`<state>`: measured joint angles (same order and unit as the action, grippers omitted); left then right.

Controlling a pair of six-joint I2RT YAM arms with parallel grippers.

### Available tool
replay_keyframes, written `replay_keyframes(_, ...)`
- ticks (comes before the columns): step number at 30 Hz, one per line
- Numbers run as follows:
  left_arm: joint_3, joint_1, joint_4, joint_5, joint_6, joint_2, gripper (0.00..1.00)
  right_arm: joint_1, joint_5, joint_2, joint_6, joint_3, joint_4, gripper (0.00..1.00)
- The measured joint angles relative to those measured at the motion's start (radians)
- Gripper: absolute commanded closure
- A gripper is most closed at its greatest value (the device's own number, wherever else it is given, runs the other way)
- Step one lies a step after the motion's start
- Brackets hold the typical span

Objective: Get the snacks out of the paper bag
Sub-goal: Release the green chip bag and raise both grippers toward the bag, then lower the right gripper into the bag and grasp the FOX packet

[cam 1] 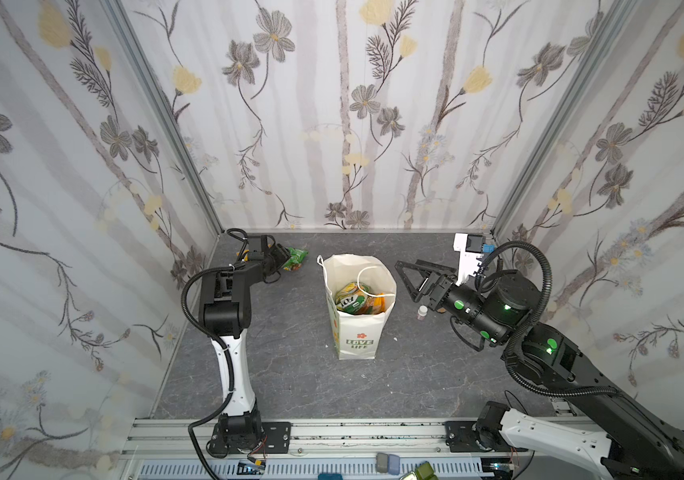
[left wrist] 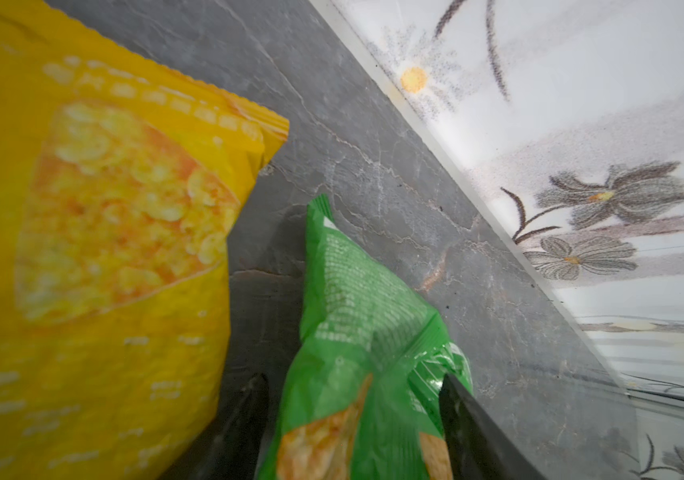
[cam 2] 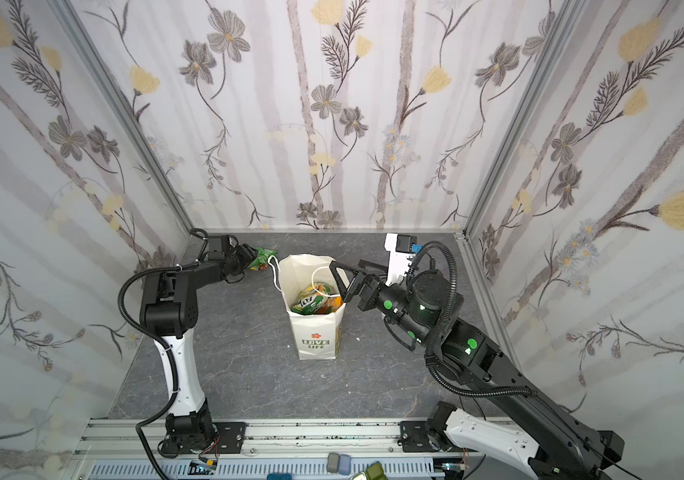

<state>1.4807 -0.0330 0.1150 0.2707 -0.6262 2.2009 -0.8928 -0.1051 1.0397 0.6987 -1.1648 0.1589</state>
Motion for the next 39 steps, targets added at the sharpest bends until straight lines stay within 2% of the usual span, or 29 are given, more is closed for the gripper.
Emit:
replay_keyframes(7, 0.045, 0.003, -0.192, -0.076, 0.102, -0.058, 0.27, -0.013, -0.043, -0.113, 0.01, 0.021, 0.029, 0.01)
replay_keyframes(12, 0.02, 0.004, -0.266, -0.087, 0.111, -0.174, 0.25, -0.015, -0.054, -0.127, 0.017, 0.006, 0.085, 0.01)
replay_keyframes(15, -0.017, 0.011, -0.296, -0.086, 0.11, -0.293, 0.23, -0.015, -0.045, -0.094, -0.018, -0.035, 0.144, 0.01)
replay_keyframes(18, -0.109, 0.027, -0.333, -0.08, 0.108, -0.495, 0.22, -0.014, -0.002, -0.028, -0.08, -0.105, 0.202, 0.01)
replay_keyframes(22, -0.16, 0.075, -0.43, -0.065, 0.106, -0.777, 0.19, -0.005, 0.084, 0.08, -0.179, -0.209, 0.25, 0.01)
replay_keyframes(26, -0.146, 0.189, -0.583, -0.069, 0.127, -1.02, 0.18, 0.049, 0.197, 0.185, -0.237, -0.309, 0.295, 0.09)
replay_keyframes(29, -0.112, 0.293, -0.714, -0.104, 0.128, -1.136, 0.17, 0.085, 0.278, 0.257, -0.245, -0.363, 0.311, 0.14)
replay_keyframes(35, -0.048, 0.528, -0.931, -0.153, 0.12, -1.268, 0.12, 0.095, 0.36, 0.377, -0.248, -0.397, 0.393, 0.24)
replay_keyframes(39, -0.006, 0.674, -1.038, -0.189, 0.109, -1.302, 0.09, 0.095, 0.361, 0.464, -0.259, -0.438, 0.438, 0.32)
